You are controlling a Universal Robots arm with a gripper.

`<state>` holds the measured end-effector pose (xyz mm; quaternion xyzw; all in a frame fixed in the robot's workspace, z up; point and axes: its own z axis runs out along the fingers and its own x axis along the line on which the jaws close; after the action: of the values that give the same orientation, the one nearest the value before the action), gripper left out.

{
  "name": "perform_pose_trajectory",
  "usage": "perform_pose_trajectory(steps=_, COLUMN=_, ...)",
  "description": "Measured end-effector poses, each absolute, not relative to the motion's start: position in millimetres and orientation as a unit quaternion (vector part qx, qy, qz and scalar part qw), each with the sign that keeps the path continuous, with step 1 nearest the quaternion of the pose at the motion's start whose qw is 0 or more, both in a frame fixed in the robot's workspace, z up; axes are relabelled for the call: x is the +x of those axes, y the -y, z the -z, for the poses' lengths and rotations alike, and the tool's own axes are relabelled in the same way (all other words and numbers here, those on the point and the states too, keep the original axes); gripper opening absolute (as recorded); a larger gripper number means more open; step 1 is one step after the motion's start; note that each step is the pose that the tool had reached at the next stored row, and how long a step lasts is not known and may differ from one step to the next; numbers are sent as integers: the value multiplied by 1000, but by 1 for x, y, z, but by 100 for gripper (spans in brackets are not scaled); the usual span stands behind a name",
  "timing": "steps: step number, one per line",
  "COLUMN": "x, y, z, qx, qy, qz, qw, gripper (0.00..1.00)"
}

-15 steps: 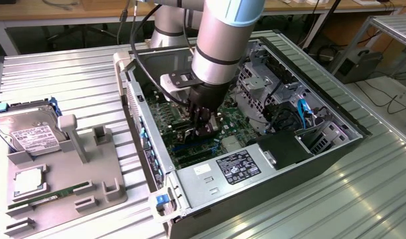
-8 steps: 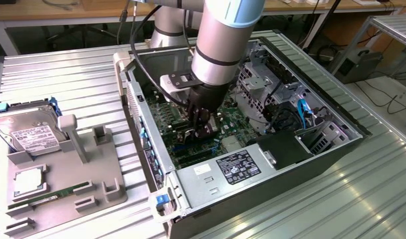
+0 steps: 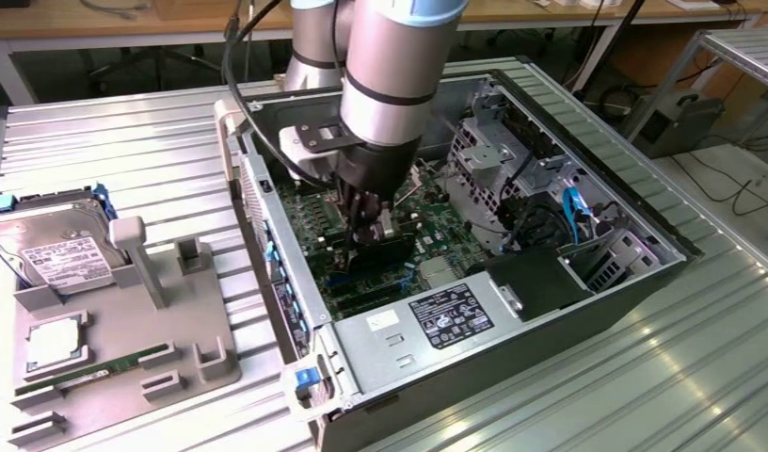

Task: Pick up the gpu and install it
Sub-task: 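Press down on the gpu until it lock into place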

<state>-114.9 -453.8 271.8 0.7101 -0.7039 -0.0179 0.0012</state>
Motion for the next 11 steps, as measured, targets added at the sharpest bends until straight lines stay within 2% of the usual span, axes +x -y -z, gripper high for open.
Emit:
perform_pose_trajectory(steps=4, x=-115, y=454, z=-292, qx=710, qy=704, qz=18, qw=3, gripper=11)
perform_pose_trajectory(steps=11, x=-115, y=454, z=-293, qx=710, qy=704, qz=18, qw=3, gripper=11)
